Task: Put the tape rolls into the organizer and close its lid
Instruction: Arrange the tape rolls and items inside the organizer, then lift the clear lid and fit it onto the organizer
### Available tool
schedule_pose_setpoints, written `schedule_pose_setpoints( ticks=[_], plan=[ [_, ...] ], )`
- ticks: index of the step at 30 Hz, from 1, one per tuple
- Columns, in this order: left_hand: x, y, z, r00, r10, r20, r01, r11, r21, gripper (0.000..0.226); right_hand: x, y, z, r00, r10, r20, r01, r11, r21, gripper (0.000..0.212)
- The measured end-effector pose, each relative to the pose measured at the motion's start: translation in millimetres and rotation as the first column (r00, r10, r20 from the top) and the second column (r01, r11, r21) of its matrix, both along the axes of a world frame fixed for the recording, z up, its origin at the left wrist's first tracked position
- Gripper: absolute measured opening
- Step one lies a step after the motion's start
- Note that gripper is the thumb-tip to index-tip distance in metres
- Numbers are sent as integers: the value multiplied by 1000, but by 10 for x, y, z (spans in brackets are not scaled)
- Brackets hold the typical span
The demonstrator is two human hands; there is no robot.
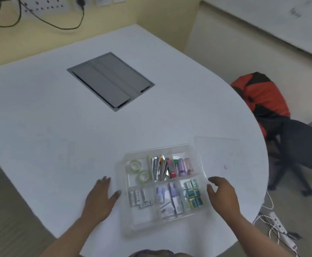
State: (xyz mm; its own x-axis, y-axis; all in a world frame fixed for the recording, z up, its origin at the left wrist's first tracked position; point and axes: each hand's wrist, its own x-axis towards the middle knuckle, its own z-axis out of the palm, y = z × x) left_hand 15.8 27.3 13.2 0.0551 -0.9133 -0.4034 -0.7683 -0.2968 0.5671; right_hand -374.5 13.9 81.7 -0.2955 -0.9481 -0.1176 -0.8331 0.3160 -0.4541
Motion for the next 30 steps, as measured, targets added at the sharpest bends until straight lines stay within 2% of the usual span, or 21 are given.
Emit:
schedule_pose_setpoints(
  ticks=[2,3,7,11,13,16,21,25,27,30],
  plan=[
    [-137,51,190,976,141,-166,-151,988,-44,78,-190,49,-106,1000,12,-25,-9,994,111,22],
    [-227,94,270,970,151,-189,-170,982,-87,76,-262,56,-150,999,32,-38,-26,987,159,18],
    [-637,222,520,979,150,-136,-180,952,-246,67,-489,23,-246,996,81,-35,-69,964,258,6],
    [-1153,246,736,971,158,-179,-208,929,-306,61,-686,5,-359,974,226,-29,-199,904,379,33],
    [-1409,218,832,967,117,-225,-183,936,-300,61,-734,15,-390,956,288,-61,-242,887,392,35],
    [-1717,122,941,969,62,-239,-140,935,-325,64,-761,38,-432,923,372,-95,-307,864,399,26],
    [-2001,-2,1100,974,6,-225,-94,920,-381,51,-688,67,-432,903,416,-105,-340,844,415,10],
    [-2080,-47,1198,967,-13,-254,-94,910,-404,47,-630,43,-353,842,471,-263,-382,864,327,8],
    [-2083,-81,1227,964,-8,-268,-104,910,-400,47,-650,-10,-239,869,403,-287,-361,913,187,8],
    [-2070,-138,1285,959,-10,-284,-108,911,-398,48,-720,-142,35,936,211,-283,-240,968,-71,24]
  ],
)
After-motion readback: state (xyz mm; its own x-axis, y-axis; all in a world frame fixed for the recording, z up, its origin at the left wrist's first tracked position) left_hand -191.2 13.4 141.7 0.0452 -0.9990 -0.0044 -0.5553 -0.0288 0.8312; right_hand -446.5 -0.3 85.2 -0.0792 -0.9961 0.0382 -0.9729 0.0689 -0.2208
